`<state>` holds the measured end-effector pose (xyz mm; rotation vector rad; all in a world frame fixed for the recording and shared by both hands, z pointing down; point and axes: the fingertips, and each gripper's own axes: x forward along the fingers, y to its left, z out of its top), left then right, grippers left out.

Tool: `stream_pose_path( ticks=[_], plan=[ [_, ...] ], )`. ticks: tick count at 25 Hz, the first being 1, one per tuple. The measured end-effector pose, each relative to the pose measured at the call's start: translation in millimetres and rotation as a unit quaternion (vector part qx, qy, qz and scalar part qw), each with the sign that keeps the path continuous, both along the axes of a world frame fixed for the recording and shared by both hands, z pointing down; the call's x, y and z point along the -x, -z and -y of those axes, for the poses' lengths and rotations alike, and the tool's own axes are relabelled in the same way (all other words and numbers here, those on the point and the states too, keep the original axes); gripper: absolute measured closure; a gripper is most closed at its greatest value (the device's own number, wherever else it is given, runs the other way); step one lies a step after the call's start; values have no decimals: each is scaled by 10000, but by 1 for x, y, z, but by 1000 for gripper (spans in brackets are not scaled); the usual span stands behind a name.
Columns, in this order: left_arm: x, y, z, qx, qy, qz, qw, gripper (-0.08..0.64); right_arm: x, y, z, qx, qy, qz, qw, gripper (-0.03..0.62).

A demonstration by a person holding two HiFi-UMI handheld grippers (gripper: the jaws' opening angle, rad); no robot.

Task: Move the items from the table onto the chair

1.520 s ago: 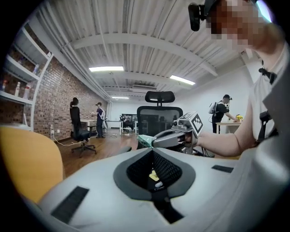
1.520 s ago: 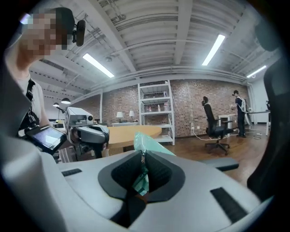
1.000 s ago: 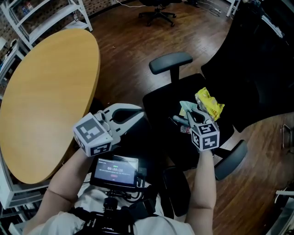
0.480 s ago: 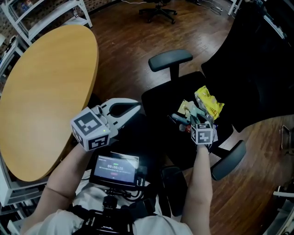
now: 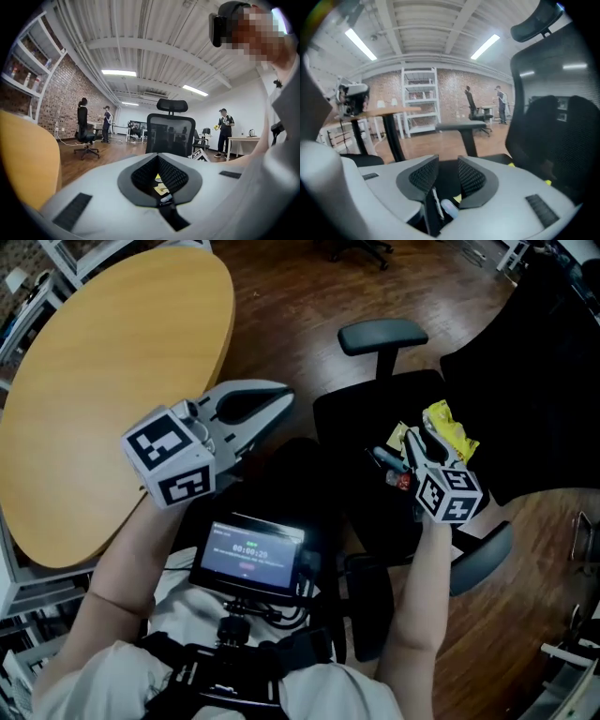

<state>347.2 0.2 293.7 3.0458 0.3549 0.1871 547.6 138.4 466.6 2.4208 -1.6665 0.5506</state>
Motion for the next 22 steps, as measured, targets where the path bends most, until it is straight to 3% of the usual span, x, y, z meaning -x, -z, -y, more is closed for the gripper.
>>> stream_pose_path(
  ticks=[4, 8, 10, 14, 18, 22],
  plan=[
    [31, 11, 18, 36, 285, -128, 9995, 549, 71, 71, 63, -801, 1146, -55, 9902, 462],
    [55, 26, 31, -19, 555, -210, 9982, 549, 122, 140, 111, -1475, 1850, -178, 9714, 591],
    [59, 31, 32, -88, 666, -202, 9975, 549, 143, 165, 127, -1693, 2238, -296, 9594, 591],
    [83, 43, 41, -283, 945, -216, 9949, 549, 203, 203, 160, -2046, 3034, -348, 9300, 591],
    [130, 41, 67, -572, 1440, -82, 9879, 549, 267, 219, 197, -2274, 3667, 4, 9021, 591],
    [167, 28, 96, -613, 2049, 131, 9768, 549, 298, 207, 234, -2118, 3833, 416, 8980, 591]
  ],
)
